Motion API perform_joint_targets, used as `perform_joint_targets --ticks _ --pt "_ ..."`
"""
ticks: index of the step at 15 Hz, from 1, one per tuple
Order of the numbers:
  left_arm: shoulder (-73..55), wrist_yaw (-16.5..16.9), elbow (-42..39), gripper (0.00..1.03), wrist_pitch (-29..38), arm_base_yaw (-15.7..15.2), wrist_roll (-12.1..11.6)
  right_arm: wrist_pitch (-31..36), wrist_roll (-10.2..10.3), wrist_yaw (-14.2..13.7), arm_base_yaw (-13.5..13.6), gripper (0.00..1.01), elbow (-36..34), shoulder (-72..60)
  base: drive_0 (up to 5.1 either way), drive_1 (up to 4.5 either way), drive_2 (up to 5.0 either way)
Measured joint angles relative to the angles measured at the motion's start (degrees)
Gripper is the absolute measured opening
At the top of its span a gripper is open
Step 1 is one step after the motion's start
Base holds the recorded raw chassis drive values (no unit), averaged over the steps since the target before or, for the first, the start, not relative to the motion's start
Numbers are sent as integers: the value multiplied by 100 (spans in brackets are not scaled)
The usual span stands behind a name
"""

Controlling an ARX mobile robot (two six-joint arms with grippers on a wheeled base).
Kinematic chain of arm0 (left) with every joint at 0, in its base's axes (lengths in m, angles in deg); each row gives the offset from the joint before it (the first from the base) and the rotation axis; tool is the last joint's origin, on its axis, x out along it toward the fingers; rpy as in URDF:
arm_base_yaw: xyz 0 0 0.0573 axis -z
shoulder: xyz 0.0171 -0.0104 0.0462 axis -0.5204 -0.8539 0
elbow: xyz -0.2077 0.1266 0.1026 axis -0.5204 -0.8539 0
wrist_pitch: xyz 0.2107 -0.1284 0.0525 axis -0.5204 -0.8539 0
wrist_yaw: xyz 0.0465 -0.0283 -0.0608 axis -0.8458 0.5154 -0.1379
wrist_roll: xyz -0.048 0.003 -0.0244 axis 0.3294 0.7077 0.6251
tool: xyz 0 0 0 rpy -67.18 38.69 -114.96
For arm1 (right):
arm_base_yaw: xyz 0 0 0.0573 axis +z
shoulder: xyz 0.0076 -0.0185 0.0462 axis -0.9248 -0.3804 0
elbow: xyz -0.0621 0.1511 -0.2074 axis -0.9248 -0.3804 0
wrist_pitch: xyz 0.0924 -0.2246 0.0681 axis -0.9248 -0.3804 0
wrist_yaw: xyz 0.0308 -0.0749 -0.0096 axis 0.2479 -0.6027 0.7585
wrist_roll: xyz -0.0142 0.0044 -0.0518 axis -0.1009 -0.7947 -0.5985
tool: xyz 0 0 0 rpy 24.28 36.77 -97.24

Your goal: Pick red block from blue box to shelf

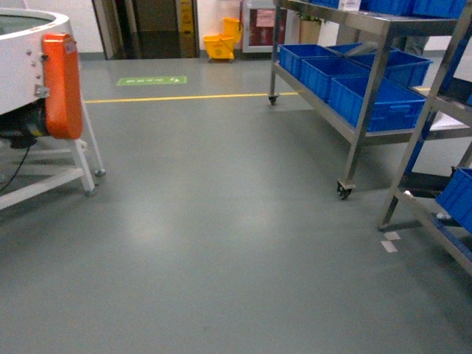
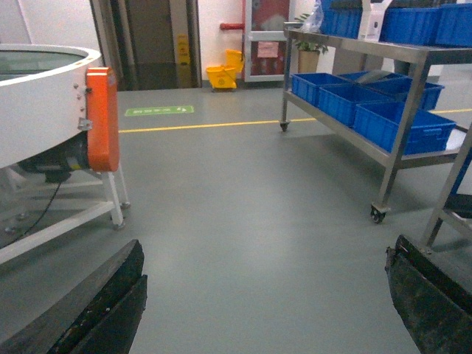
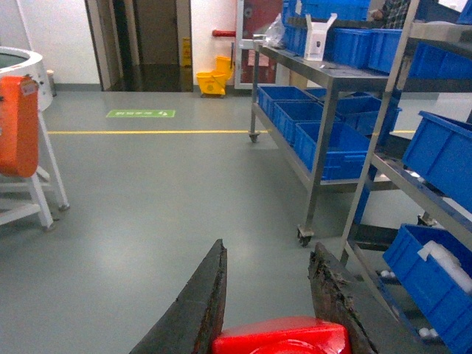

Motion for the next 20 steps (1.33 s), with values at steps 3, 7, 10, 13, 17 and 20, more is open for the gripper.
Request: perform_joint_targets --ticks 3,7,10,13,17,20 --pt "0 -4 0 98 -20 0 0 -35 0 0 0 27 -4 -63 -151 -83 -219" --pt "0 -2 0 98 -7 0 0 0 0 0 0 27 -4 -24 -165 -165 -165" --pt "0 -2 0 98 -7 0 0 0 0 0 0 27 -4 -24 -160 -160 -160" --pt "0 -2 0 98 -7 0 0 0 0 2 2 27 -4 -24 -172 -172 -172" --pt "0 -4 0 98 -13 0 0 15 0 0 -2 27 -4 15 -165 160 -490" --pt "0 -2 0 98 -4 0 0 9 0 0 0 27 -4 13 -154 279 -588"
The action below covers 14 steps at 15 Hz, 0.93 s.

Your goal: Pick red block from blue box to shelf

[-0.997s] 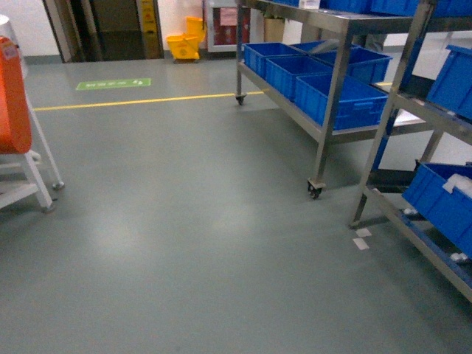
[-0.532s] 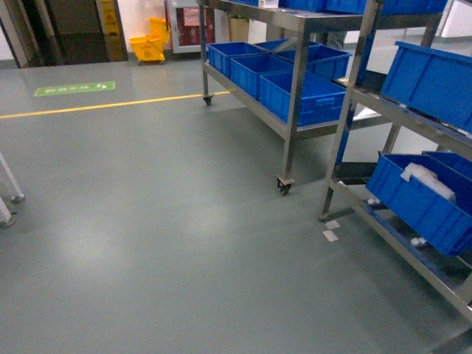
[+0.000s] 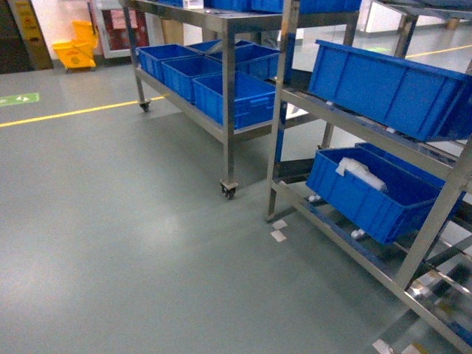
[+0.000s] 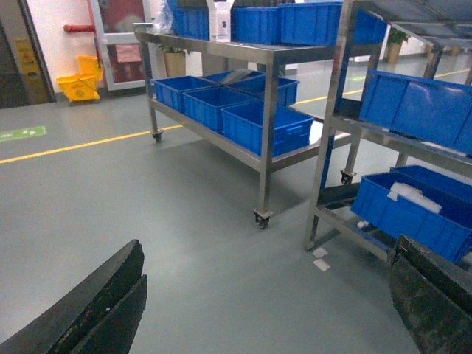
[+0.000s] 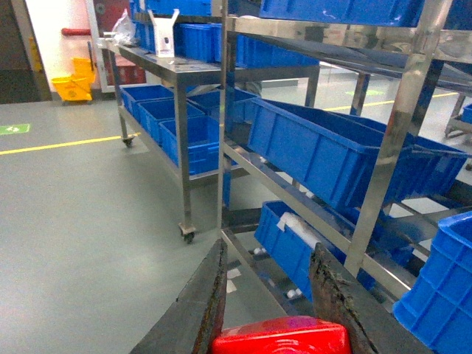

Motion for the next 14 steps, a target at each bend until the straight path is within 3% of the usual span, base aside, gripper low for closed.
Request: perform_joint_targets --ticks 7,14 --pt "0 -2 0 98 0 0 0 -7 0 0 0 27 0 -24 -169 264 -602" --pt "0 0 0 98 -2 0 0 -9 0 0 0 27 -2 -37 -163 -163 -163"
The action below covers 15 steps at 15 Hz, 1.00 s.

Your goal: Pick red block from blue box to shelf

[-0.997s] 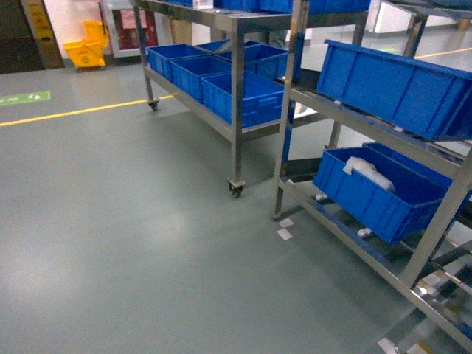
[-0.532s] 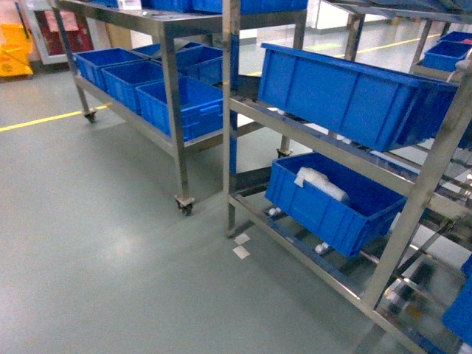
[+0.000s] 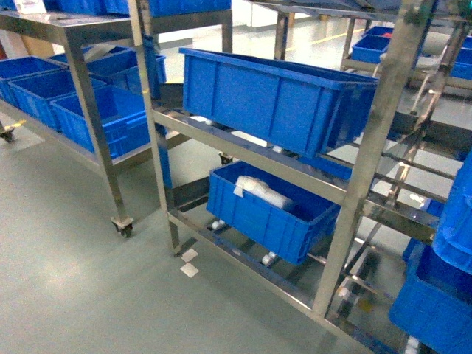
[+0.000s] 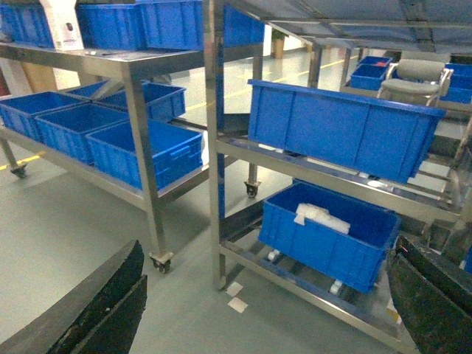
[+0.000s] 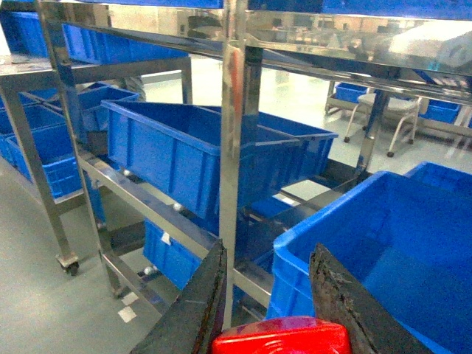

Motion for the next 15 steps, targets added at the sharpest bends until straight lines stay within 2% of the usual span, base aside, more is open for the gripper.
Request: perform_joint_targets --ticks 15 --pt "0 2 0 98 2 0 0 0 0 0 0 27 0 0 -162 -162 -162"
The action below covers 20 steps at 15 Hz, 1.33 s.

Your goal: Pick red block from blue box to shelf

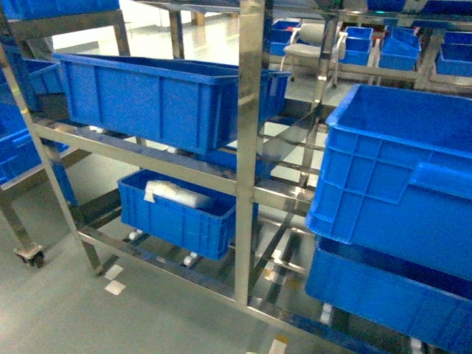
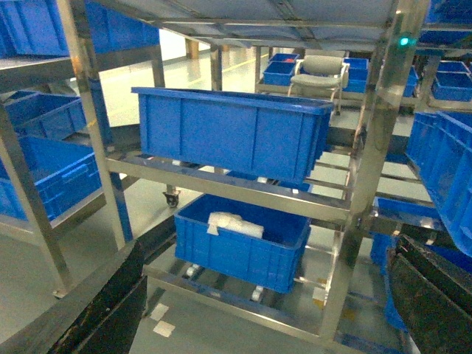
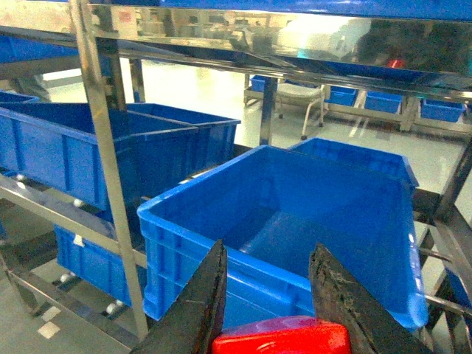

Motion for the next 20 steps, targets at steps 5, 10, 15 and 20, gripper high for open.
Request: perform_joint_targets --ticks 5,10,15,20 --pt "0 2 0 98 -2 4 0 -26 0 -2 -2 27 -2 24 1 434 -432" --pt "0 2 0 98 -2 4 0 -4 0 2 2 27 -2 24 -19 327 -366" --pt "0 -9 0 98 -7 -2 0 -42 0 0 2 27 -9 -48 -159 -159 -159" --pt "0 -2 0 98 -2 0 0 9 0 0 0 27 -7 2 -174 -174 -174"
